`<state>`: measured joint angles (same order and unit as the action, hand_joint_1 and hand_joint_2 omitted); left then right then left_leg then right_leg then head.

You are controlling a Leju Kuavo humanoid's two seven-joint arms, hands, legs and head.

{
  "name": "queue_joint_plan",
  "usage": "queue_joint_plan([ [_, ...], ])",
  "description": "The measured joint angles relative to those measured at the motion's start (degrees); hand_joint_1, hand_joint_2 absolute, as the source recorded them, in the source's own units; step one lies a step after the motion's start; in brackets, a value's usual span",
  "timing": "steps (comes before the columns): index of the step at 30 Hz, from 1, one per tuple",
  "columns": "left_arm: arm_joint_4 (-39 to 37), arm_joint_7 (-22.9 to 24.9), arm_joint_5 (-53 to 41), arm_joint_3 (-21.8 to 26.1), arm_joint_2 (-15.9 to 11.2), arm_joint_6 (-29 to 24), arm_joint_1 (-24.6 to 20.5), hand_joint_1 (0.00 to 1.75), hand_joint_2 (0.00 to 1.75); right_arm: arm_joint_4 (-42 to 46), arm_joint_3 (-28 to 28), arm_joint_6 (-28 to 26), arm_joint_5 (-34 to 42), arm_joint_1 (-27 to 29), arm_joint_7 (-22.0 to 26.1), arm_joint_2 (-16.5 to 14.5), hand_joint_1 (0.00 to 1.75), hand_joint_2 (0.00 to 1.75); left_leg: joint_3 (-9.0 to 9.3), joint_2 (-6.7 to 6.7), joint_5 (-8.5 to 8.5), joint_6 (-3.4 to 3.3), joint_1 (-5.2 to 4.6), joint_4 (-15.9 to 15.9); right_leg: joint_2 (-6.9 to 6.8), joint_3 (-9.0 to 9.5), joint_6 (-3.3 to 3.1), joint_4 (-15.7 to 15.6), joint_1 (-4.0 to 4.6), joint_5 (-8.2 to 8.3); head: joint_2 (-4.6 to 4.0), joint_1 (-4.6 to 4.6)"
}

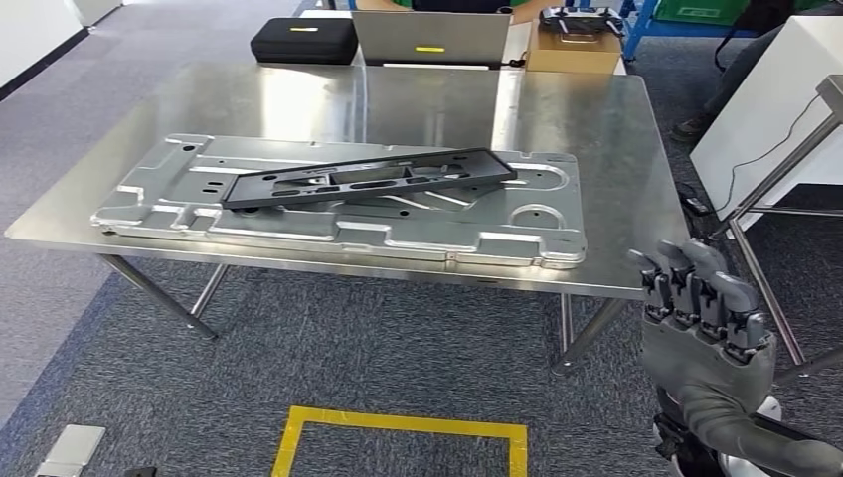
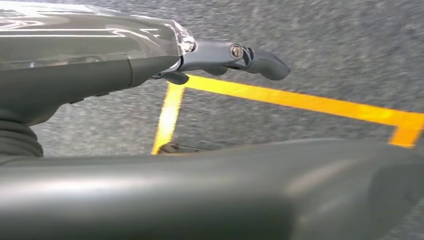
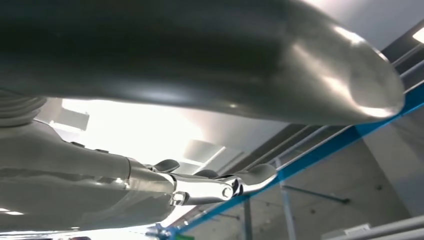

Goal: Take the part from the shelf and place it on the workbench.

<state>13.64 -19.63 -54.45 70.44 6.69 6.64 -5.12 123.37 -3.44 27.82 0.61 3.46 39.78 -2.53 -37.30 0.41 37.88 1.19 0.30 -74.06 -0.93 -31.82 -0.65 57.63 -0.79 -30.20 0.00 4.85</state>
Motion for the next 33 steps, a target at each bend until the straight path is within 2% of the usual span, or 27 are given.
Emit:
queue_joint_plan([
  [1,0.00,0.33,-0.07,0.00,0.05,-0.11,0.05,0.00,0.00,-0.02,0.27,0.38,0.14,0.42,0.00,0.16,0.00,0.00,1.49,0.00,-1.48,-0.18,-0.02,0.92,-0.04,-0.72,0.07,0.09,0.09,0.50,0.00,0.00],
  [3,0.00,0.96,-0.23,0.00,0.14,-0.30,0.06,0.00,0.00,-0.04,0.83,0.85,0.20,1.01,0.00,0.41,0.00,0.00,7.10,-0.07,-4.14,-0.93,-0.24,8.10,-0.02,-1.88,0.32,0.25,0.28,1.46,0.00,0.00],
  [5,0.00,1.45,-0.51,0.00,0.26,-0.49,-0.05,0.00,0.00,-0.05,1.26,0.97,0.20,1.40,0.00,0.58,0.00,0.00,12.17,-0.16,-4.33,-1.77,-0.61,15.76,-0.03,-2.52,0.80,0.35,0.43,2.40,0.00,-0.01],
  [6,0.00,1.71,-0.67,0.00,0.36,-0.57,-0.10,0.00,0.00,-0.05,1.44,0.97,0.19,1.56,0.00,0.66,0.00,0.00,13.28,-0.19,-3.99,-2.04,-0.80,17.72,-0.08,-2.74,1.11,0.36,0.43,2.88,0.00,-0.02],
  [8,-0.01,2.04,-0.90,0.00,0.70,-0.64,-0.10,0.00,0.00,-0.04,1.82,0.96,0.15,1.99,0.00,0.83,0.00,0.00,12.95,-0.08,-4.19,-2.55,-0.82,18.71,-0.05,-3.33,1.79,0.47,0.35,3.54,0.00,-0.02],
  [9,-0.01,2.14,-0.97,0.00,0.89,-0.63,-0.09,0.00,0.00,-0.04,2.03,0.95,0.10,2.27,0.00,0.91,0.00,0.00,12.43,0.04,-4.59,-2.96,-0.72,18.89,0.07,-3.80,2.07,0.98,0.33,2.72,0.00,-0.06],
  [10,-0.02,2.14,-1.07,0.00,1.06,-0.56,-0.07,0.00,0.00,-0.04,2.22,0.93,0.07,2.54,0.00,1.03,0.00,0.00,11.76,0.18,-5.13,-3.39,-0.59,19.03,0.22,-4.39,2.28,2.26,0.34,0.87,0.00,-0.10],
  [11,-0.02,2.08,-1.20,-0.01,1.24,-0.43,-0.07,0.00,0.00,-0.05,2.44,0.89,0.06,2.76,0.00,1.16,0.00,0.00,10.96,0.32,-5.78,-3.79,-0.49,19.02,0.37,-5.10,2.43,4.60,0.32,-1.96,0.00,-0.14],
  [13,-0.02,1.73,-1.48,-0.01,1.43,-0.08,-0.08,0.00,0.00,-0.05,2.82,0.82,0.17,3.13,0.00,1.33,0.00,0.00,9.25,0.41,-7.00,-4.15,-0.59,18.76,0.50,-6.39,2.64,11.34,0.32,-7.23,0.00,-0.17],
  [14,-0.02,1.52,-1.56,-0.02,1.51,0.10,-0.11,0.00,0.00,-0.05,3.06,0.80,0.32,3.31,0.00,1.35,0.00,0.00,8.28,0.47,-7.59,-4.20,-0.64,18.52,0.52,-6.58,2.76,14.39,0.32,-8.17,0.00,-0.17],
  [15,-0.02,1.29,-1.60,-0.02,1.58,0.26,-0.13,0.00,0.00,-0.05,3.31,0.83,0.45,3.46,0.00,1.35,0.00,0.00,7.24,0.53,-8.13,-4.19,-0.67,18.18,0.53,-6.12,2.85,16.05,0.32,-7.64,0.00,-0.17],
  [16,-0.02,1.08,-1.61,-0.02,1.65,0.39,-0.16,0.00,0.00,-0.05,3.55,0.87,0.56,3.53,0.00,1.35,0.00,0.00,6.17,0.59,-8.60,-4.13,-0.68,17.74,0.54,-4.84,2.91,15.94,0.32,-6.12,0.00,-0.17],
  [17,-0.02,0.88,-1.61,-0.02,1.71,0.49,-0.19,0.00,0.00,-0.03,3.77,0.94,0.61,3.55,0.00,1.35,0.00,0.00,5.11,0.63,-9.00,-4.02,-0.68,17.22,0.54,-2.63,2.90,13.86,0.32,-4.33,0.00,-0.17],
  [18,-0.02,0.70,-1.61,-0.02,1.78,0.54,-0.24,0.00,0.00,0.03,3.96,0.98,0.54,3.53,0.00,1.34,0.00,0.00,4.22,0.65,-9.32,-3.87,-0.70,16.66,0.54,0.33,2.79,10.29,0.33,-3.21,0.00,-0.18],
  [20,-0.02,0.39,-1.57,-0.01,1.90,0.61,-0.37,0.00,0.00,0.32,4.14,0.74,-0.14,3.38,0.00,1.33,0.00,0.00,2.91,0.64,-9.90,-3.48,-0.90,15.56,0.55,5.89,2.40,2.25,0.43,-3.35,0.00,-0.16],
  [21,-0.02,0.26,-1.55,-0.01,1.94,0.66,-0.45,0.00,0.00,0.47,4.15,0.51,-0.55,3.30,0.00,1.33,0.00,0.00,2.49,0.64,-10.28,-3.24,-0.97,15.22,0.57,7.38,2.22,-0.23,0.51,-3.96,0.00,-0.14],
  [22,-0.02,0.15,-1.53,0.00,1.96,0.72,-0.50,0.00,0.00,0.60,4.15,0.22,-0.99,3.22,0.00,1.33,0.00,0.00,2.13,0.63,-10.74,-2.96,-1.04,15.01,0.57,7.83,2.06,-1.49,0.59,-4.28,0.00,-0.12],
  [23,-0.02,0.08,-1.50,-0.01,1.96,0.77,-0.53,0.00,0.00,0.65,4.14,-0.07,-1.28,3.18,0.00,1.33,0.00,0.00,1.77,0.58,-11.01,-2.64,-1.01,14.92,0.51,7.46,1.73,-1.67,0.48,-4.19,0.00,-0.10],
  [24,-0.02,0.01,-1.46,-0.01,1.96,0.85,-0.52,0.00,0.00,0.68,4.14,-0.32,-1.45,3.17,0.00,1.33,0.00,0.00,1.39,0.48,-10.52,-2.23,-0.96,14.67,0.43,6.96,1.31,-1.72,0.35,-3.83,0.00,-0.08],
  [25,-0.02,-0.04,-1.42,-0.01,1.98,0.92,-0.48,0.00,0.00,0.69,4.13,-0.58,-1.59,3.18,0.00,1.33,0.00,0.00,0.95,0.37,-8.98,-1.78,-0.87,13.76,0.31,6.33,0.79,-1.78,0.19,-3.33,0.00,-0.06],
  [26,-0.02,-0.08,-1.38,-0.01,2.03,1.00,-0.47,0.00,0.00,0.67,4.12,-0.85,-1.66,3.18,0.00,1.33,0.00,0.00,0.43,0.26,-6.43,-1.34,-0.70,11.89,0.22,5.61,0.33,-1.81,0.04,-2.70,0.00,-0.04],
  [28,-0.02,-0.12,-1.35,0.00,2.17,1.11,-0.49,0.00,0.00,0.58,4.11,-1.25,-1.73,3.24,0.00,1.33,0.00,0.00,-0.64,0.18,-0.91,-0.70,-0.37,5.64,0.23,4.05,0.02,-1.72,0.09,-1.46,0.00,-0.02],
  [29,-0.02,-0.14,-1.35,0.00,2.23,1.14,-0.52,0.00,0.00,0.49,4.12,-1.38,-1.77,3.29,0.00,1.33,0.00,0.00,-0.93,0.17,0.40,-0.55,-0.25,2.43,0.33,3.15,0.07,-1.60,0.12,-0.82,0.00,-0.02],
  [30,-0.02,-0.15,-1.35,0.00,2.28,1.15,-0.54,0.00,0.00,0.38,4.12,-1.43,-1.80,3.34,0.00,1.33,0.00,0.00,-0.72,0.15,0.24,-0.53,-0.19,0.34,0.47,2.16,0.15,-1.41,0.13,-0.19,0.00,-0.02],
  [31,-0.02,-0.15,-1.35,0.00,2.33,1.15,-0.54,0.00,0.00,0.28,4.12,-1.46,-1.81,3.37,0.00,1.33,0.00,0.00,0.23,0.08,-1.08,-0.60,-0.17,-0.08,0.71,1.09,0.28,-1.14,0.14,0.41,0.00,-0.02],
  [32,-0.02,-0.15,-1.35,0.00,2.38,1.15,-0.55,0.00,0.00,0.22,4.12,-1.54,-1.85,3.39,0.00,1.33,0.00,0.00,2.02,-0.20,-2.86,-0.82,-0.18,1.42,1.03,0.04,0.44,-0.83,0.14,0.98,0.00,-0.02],
  [33,-0.02,-0.15,-1.35,0.00,2.41,1.14,-0.55,0.00,0.00,0.20,4.11,-1.68,-1.93,3.40,0.00,1.33,0.00,0.00,4.79,-1.07,-4.18,-1.18,-0.21,4.78,1.38,-0.87,0.60,-0.54,0.12,1.52,0.00,-0.02],
])
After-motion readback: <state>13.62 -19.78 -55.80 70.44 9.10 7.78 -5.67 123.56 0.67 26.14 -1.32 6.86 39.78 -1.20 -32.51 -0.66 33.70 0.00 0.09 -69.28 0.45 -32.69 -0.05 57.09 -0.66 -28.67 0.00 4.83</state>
